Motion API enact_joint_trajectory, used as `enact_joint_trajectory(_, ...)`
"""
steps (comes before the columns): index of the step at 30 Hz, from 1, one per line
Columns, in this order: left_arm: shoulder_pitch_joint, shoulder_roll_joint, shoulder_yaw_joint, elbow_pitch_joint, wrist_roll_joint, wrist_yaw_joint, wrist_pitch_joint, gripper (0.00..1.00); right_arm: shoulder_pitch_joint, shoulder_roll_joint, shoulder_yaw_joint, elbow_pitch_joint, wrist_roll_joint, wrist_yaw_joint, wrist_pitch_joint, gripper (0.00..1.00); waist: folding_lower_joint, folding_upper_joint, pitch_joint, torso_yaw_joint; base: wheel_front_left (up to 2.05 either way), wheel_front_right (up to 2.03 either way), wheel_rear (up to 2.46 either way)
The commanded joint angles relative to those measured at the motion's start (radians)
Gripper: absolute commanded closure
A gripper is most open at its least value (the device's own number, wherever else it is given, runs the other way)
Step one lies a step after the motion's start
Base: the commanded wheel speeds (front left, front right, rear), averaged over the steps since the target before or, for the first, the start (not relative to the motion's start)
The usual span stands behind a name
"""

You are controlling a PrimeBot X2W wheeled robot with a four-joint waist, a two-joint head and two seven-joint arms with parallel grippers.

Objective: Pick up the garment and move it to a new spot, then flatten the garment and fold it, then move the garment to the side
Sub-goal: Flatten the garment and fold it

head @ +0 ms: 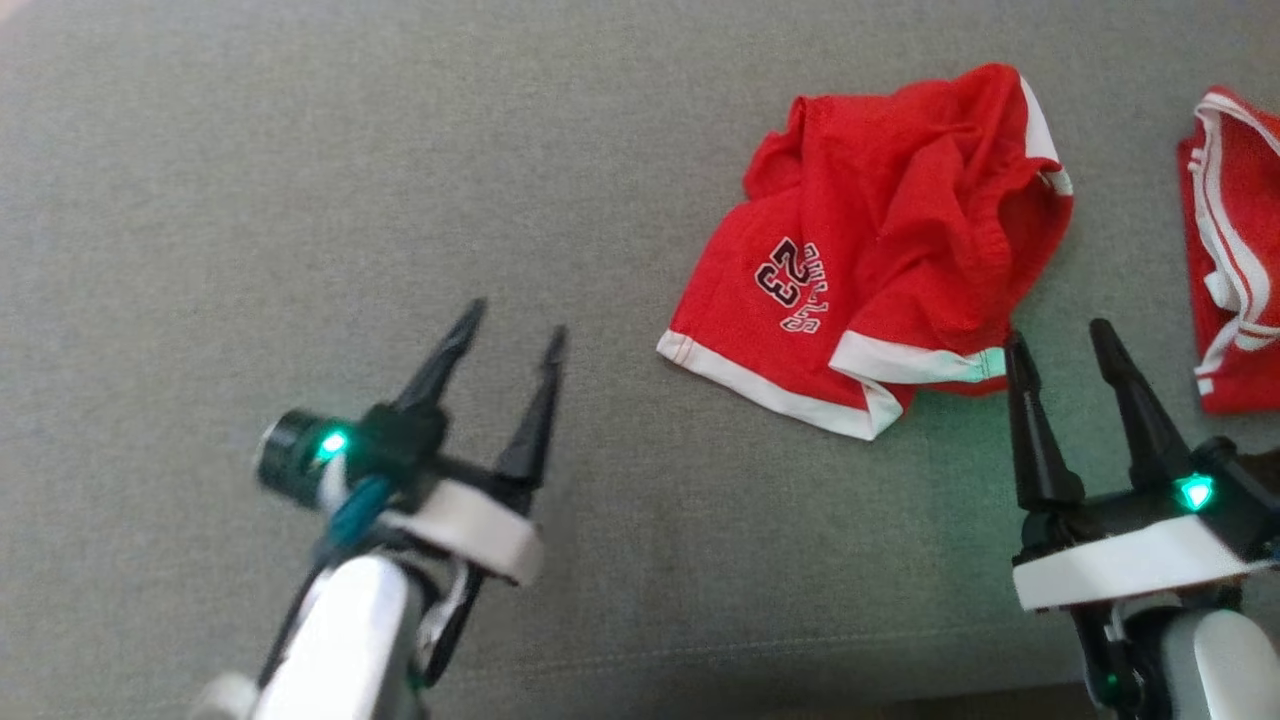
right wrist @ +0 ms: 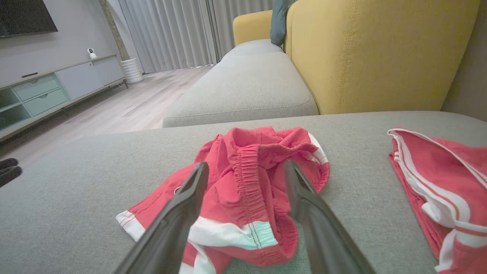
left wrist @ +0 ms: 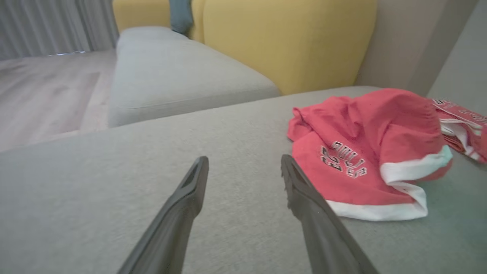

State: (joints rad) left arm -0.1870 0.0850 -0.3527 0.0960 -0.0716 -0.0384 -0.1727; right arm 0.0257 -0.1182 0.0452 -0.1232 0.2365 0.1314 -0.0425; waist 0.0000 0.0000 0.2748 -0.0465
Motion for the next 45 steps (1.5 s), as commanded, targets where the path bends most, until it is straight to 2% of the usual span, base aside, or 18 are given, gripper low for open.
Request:
enact_joint_trajectory(1,-0.065,-0.002,0.009,-0.017,0.002,-0.011,0.018,0.00,-0.033,-0.005,0.024,-0.033,0.004,-0.001,0.002,0.00,0.0000,0.0000,0.018,-0.018,0.00,0.00,0.00)
enact_joint_trajectory(6,-0.146,-0.019,-0.067,0.070,-0.028,-0.046,0.099,0.00,-0.054,-0.003,0.036,-0.022,0.009,-0.001,-0.003,0.00,0.0000,0.0000,0.055,-0.061,0.00,0.00,0.00)
enact_joint_trajectory(11,-0.212,-0.028,-0.113,0.166,-0.072,-0.062,0.186,0.00,-0.071,0.001,0.043,-0.005,0.013,-0.001,-0.015,0.00,0.0000,0.0000,0.081,-0.097,0.00,0.00,0.00)
enact_joint_trajectory(16,-0.260,-0.031,-0.132,0.229,-0.113,-0.061,0.274,0.00,-0.079,0.005,0.048,0.010,0.017,-0.001,-0.023,0.00,0.0000,0.0000,0.093,-0.116,0.00,0.00,0.00)
enact_joint_trajectory(22,-0.270,-0.033,-0.148,0.240,-0.137,-0.050,0.345,0.00,-0.078,0.007,0.045,0.020,0.018,-0.001,-0.026,0.00,0.0000,0.0000,0.090,-0.124,0.00,0.00,0.00)
enact_joint_trajectory(23,-0.268,-0.033,-0.155,0.236,-0.141,-0.051,0.360,0.14,-0.077,0.007,0.043,0.021,0.018,-0.001,-0.026,0.00,0.0000,0.0000,0.089,-0.124,0.00,0.00,0.00)
enact_joint_trajectory(24,-0.264,-0.033,-0.161,0.234,-0.145,-0.053,0.381,1.00,-0.078,0.006,0.041,0.022,0.018,-0.001,-0.025,0.00,0.0000,0.0000,0.089,-0.124,0.00,0.00,0.00)
enact_joint_trajectory(27,-0.257,-0.028,-0.171,0.216,-0.151,-0.053,0.418,1.00,-0.080,0.001,0.041,0.029,0.020,-0.001,-0.016,0.00,0.0000,0.0000,0.088,-0.121,0.00,0.00,0.00)
enact_joint_trajectory(32,-0.255,-0.020,-0.169,0.188,-0.149,-0.038,0.418,1.00,-0.093,-0.041,0.069,0.070,0.044,-0.001,0.028,0.00,0.0000,0.0000,0.089,-0.116,0.00,0.00,0.00)
enact_joint_trajectory(44,-0.256,-0.019,-0.177,0.168,-0.157,-0.024,0.398,1.00,-0.189,-0.166,0.227,0.154,0.124,-0.001,0.123,0.00,0.0000,0.0000,0.105,-0.089,0.00,0.00,0.00)
enact_joint_trajectory(45,-0.256,-0.019,-0.177,0.167,-0.158,-0.023,0.395,1.00,-0.192,-0.172,0.238,0.156,0.134,-0.001,0.129,0.25,0.0000,0.0000,0.105,-0.086,0.00,0.00,0.00)
